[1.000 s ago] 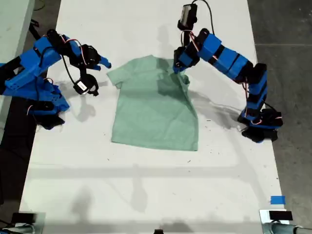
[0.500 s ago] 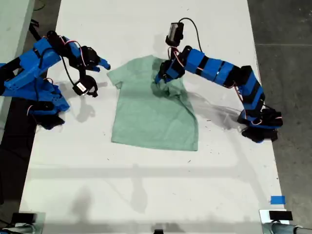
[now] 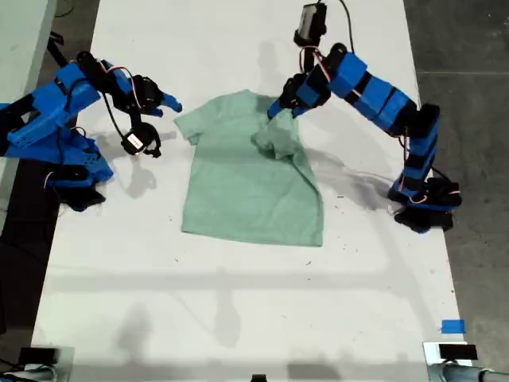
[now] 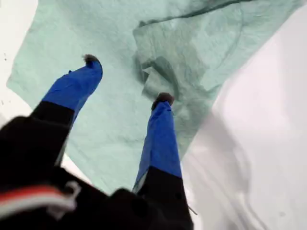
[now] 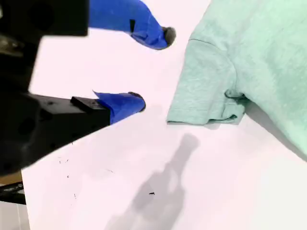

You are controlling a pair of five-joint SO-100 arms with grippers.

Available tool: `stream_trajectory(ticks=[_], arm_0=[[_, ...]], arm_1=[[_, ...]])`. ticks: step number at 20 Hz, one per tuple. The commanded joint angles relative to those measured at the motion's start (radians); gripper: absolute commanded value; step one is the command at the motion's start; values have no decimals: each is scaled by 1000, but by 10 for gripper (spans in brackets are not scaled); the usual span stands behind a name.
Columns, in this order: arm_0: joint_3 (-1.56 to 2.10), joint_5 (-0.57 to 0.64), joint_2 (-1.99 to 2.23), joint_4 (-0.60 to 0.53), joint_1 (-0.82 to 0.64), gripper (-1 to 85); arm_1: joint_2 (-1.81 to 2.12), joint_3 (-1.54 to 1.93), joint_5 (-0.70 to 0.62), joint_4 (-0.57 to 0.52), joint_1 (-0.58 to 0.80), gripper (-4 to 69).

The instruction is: Fold t-shirt

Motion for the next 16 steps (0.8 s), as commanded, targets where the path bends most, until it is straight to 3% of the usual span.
stream_trajectory(ticks=[1, 7, 16], arm_0=[[-29, 3, -25, -37, -18, 224], [-61, 38, -195, -107, -69, 235], [-216, 83, -591, -176, -126, 249]], arm_1=[[288, 120, -48, 31, 38, 206], [600, 543, -9, -5, 54, 182], [758, 683, 25, -37, 25, 175]])
